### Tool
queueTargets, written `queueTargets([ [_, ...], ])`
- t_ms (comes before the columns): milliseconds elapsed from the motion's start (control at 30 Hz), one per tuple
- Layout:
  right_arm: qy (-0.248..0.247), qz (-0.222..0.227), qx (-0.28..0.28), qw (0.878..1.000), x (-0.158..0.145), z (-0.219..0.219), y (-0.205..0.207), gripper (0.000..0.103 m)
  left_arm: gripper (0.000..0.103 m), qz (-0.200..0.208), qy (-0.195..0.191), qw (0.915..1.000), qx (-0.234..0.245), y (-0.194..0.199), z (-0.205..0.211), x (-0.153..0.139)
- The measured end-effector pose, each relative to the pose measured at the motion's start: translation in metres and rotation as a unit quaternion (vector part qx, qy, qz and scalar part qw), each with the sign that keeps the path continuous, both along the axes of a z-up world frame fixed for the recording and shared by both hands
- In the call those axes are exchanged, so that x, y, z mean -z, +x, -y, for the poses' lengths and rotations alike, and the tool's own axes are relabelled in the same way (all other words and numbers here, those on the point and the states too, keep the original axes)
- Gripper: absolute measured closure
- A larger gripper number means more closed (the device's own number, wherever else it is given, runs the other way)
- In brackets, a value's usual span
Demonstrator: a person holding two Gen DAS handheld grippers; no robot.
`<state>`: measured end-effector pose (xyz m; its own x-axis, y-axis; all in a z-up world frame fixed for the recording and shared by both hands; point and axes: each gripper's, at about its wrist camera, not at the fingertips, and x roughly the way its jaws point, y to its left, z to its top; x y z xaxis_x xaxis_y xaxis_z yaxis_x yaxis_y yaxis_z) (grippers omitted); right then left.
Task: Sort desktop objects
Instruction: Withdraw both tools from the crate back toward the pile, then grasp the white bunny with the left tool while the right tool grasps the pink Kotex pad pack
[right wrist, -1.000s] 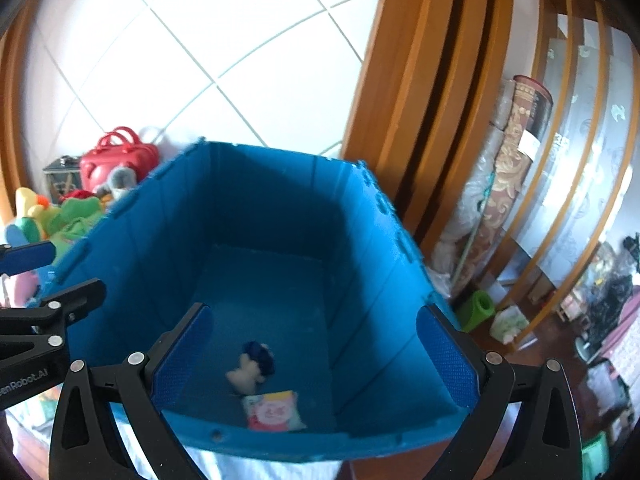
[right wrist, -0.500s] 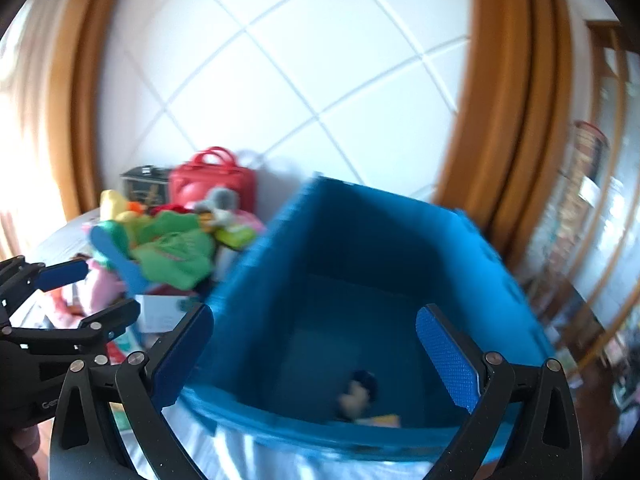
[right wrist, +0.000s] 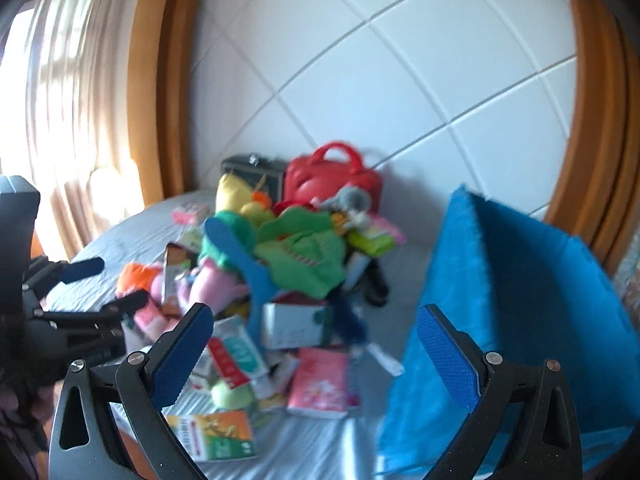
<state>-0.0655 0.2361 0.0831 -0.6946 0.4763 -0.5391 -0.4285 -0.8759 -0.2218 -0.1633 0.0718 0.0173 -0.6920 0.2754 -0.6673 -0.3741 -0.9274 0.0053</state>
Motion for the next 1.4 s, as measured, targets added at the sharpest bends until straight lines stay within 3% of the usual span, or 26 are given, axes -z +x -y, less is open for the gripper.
queueTargets([
  [167,-0.054,0.043,-0.006,0.998,0.04,0.005,-0.023,0.0,0.036,0.049,-0.035,0.9977,-0.031,-0.033,0.049,0.05],
  [433,-0.097,0.089,0.03,0.991,0.094,0.0,-0.048,0.0,0.036,0.122,-0.049,0.9897,-0.057,-0.072,0.108,0.124],
  [867,-0.15,0.173,0.099,0.968,0.178,-0.013,-0.061,0.0,0.036,0.208,-0.08,0.9745,-0.027,-0.114,0.119,0.212],
  [1067,-0.17,0.184,0.123,0.96,0.199,-0.017,-0.06,0.0,0.036,0.21,-0.057,0.9759,-0.014,-0.135,0.111,0.219],
  [1200,-0.174,0.195,0.127,0.957,0.208,-0.015,-0.058,0.0,0.036,0.195,-0.063,0.9786,-0.019,-0.148,0.103,0.216],
  [1300,-0.173,0.198,0.128,0.956,0.212,-0.013,-0.059,0.0,0.036,0.202,-0.086,0.9754,-0.018,-0.15,0.1,0.224],
  [1400,-0.178,0.195,0.129,0.956,0.216,-0.015,-0.059,0.0,0.035,0.218,-0.073,0.9731,-0.021,-0.142,0.105,0.23],
])
